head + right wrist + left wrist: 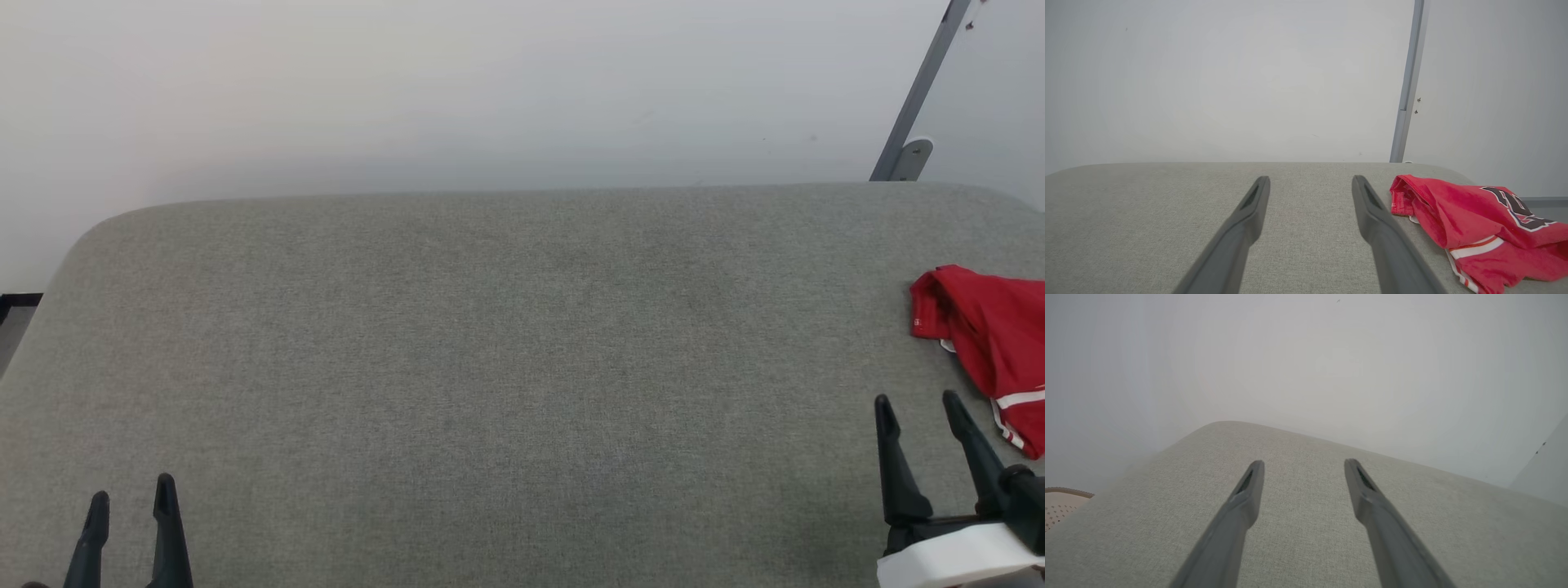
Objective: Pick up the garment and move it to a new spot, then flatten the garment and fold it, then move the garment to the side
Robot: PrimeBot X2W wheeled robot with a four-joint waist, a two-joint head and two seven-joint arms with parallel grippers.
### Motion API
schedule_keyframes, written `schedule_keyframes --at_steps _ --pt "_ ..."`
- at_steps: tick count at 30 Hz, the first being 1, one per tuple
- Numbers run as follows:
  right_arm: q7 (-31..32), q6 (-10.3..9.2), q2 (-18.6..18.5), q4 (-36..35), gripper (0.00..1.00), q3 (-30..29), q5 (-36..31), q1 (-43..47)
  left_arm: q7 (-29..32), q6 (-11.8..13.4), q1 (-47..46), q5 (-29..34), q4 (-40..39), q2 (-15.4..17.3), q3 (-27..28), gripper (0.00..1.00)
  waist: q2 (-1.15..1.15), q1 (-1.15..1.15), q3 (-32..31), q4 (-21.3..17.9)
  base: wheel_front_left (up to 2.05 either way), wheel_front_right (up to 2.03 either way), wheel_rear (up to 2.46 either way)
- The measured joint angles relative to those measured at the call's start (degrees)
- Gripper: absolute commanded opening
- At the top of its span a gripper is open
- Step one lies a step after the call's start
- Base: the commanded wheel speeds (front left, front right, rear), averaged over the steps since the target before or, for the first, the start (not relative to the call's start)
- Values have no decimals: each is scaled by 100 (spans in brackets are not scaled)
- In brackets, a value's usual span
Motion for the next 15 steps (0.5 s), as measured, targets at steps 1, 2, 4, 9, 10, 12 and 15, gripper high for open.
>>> schedule_keyframes --at_steps 1,2,4,9,10,12,15 --pt "0 0 1 0 100 11 -1 9 0 0 0 -26 9 -13 1 100 0 0 -2 6 0 0 0" --pt "0 0 2 4 100 16 -7 19 0 0 0 -36 20 -33 8 100 0 0 -4 13 0 0 0" --pt "0 0 15 10 100 37 -14 24 0 0 -2 -36 25 -58 45 100 0 0 -9 29 0 0 0" --pt "34 0 109 202 0 87 30 108 41 0 11 -46 220 -181 27 0 0 0 -10 42 0 0 0" --pt "65 0 123 221 0 86 119 108 63 0 9 -99 237 -203 19 0 0 0 -9 41 0 0 0" --pt "123 0 129 230 0 75 319 103 126 0 -1 -310 267 -216 4 0 0 0 -7 40 0 0 0" --pt "185 0 144 238 0 68 541 96 186 0 -12 -467 305 -220 1 0 0 0 -4 39 0 0 0"
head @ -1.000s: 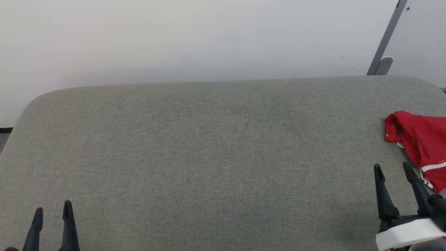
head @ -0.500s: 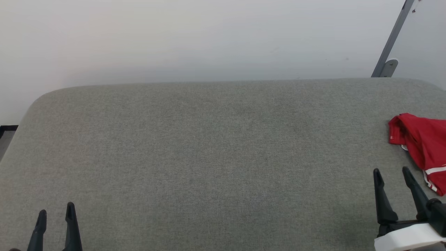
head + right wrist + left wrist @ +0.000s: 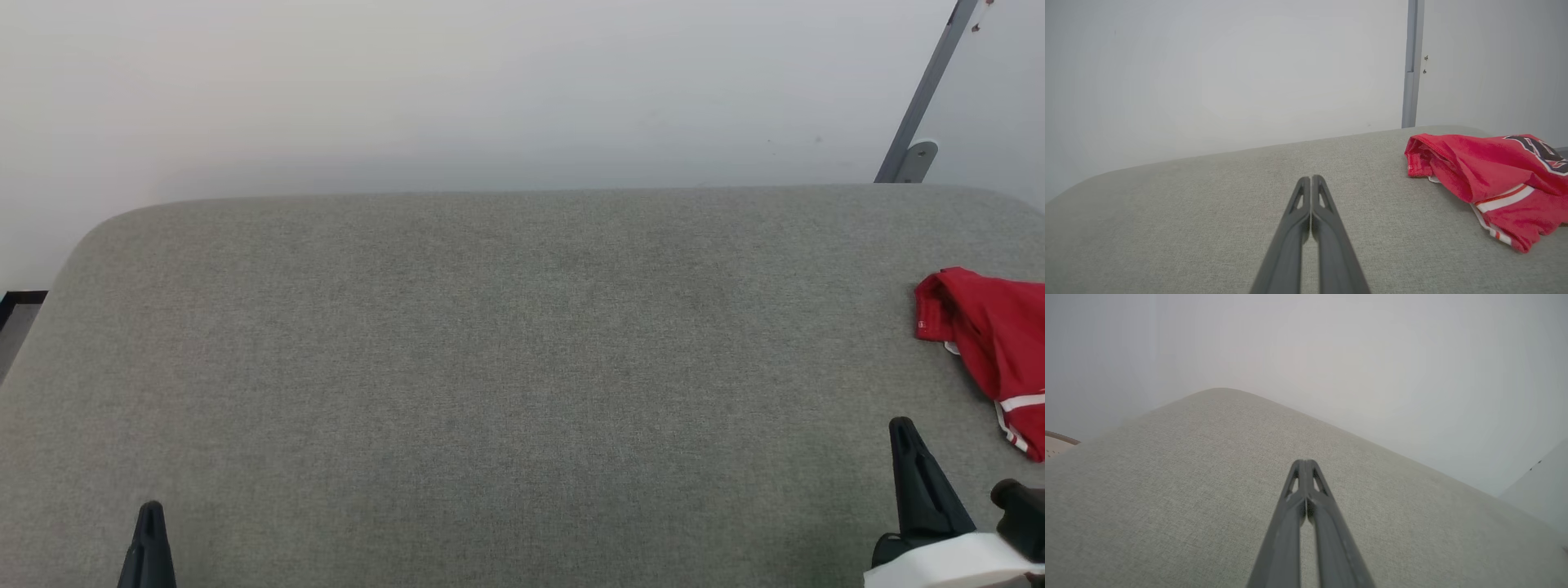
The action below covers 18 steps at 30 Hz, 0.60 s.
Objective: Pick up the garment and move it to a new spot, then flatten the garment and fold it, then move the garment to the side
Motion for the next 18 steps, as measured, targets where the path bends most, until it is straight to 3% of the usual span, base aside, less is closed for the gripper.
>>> schedule_keyframes --at_steps 18 --pt "477 0 159 118 0 -45 1812 -193 480 0 -466 -1557 245 -109 -92 0 0 0 24 -9 0 0 0"
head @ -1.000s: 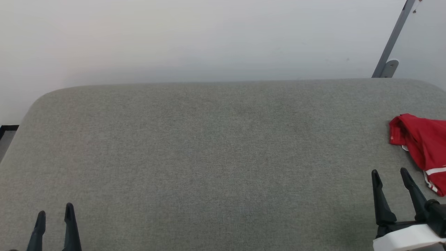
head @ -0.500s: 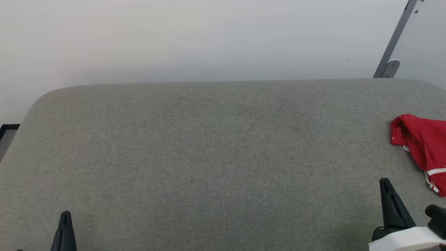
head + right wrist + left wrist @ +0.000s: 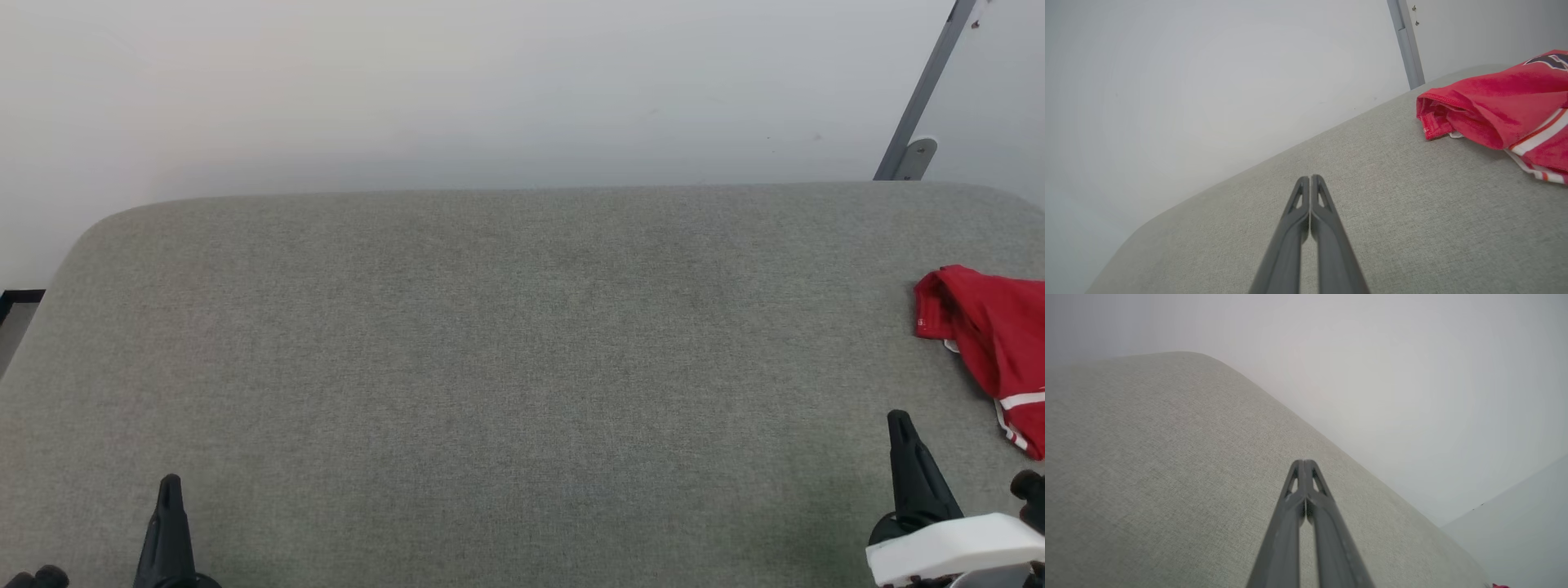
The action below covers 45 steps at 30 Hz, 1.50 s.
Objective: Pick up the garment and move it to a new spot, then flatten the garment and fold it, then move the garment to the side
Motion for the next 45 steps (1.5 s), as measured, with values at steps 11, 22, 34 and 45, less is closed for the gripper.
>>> schedule_keyframes --at_steps 11,22,34,45 --pt "230 -1 69 38 0 -43 875 -141 231 0 -223 -766 115 -64 -36 0 0 0 14 -5 0 0 0" --pt "443 -1 142 69 0 -83 1658 -264 449 0 -413 -1418 219 -102 -77 0 0 0 27 -10 0 0 0" --pt "643 -1 202 110 0 -110 2425 -373 644 0 -610 -2046 323 -145 -116 0 0 0 43 -16 0 0 0" --pt "820 -1 253 169 0 -127 3048 -454 829 0 -777 -2609 409 -204 -151 0 0 0 56 -21 0 0 0"
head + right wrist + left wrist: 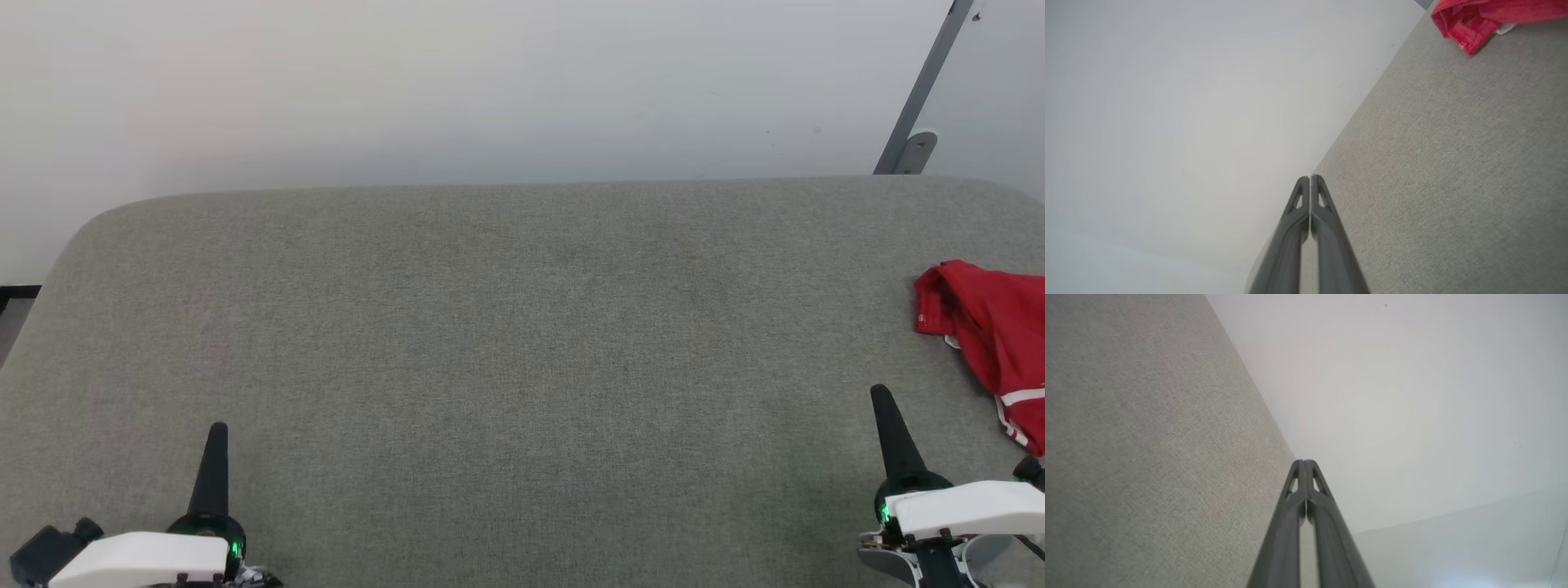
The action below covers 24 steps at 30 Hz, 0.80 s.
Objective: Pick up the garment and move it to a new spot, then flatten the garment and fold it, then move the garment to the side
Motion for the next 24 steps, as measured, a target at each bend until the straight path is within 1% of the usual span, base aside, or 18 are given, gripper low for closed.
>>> schedule_keyframes --at_steps 24 --pt "305 0 105 54 0 -33 1140 -196 301 0 -288 -980 155 -64 -51 0 0 0 29 -11 0 0 0"
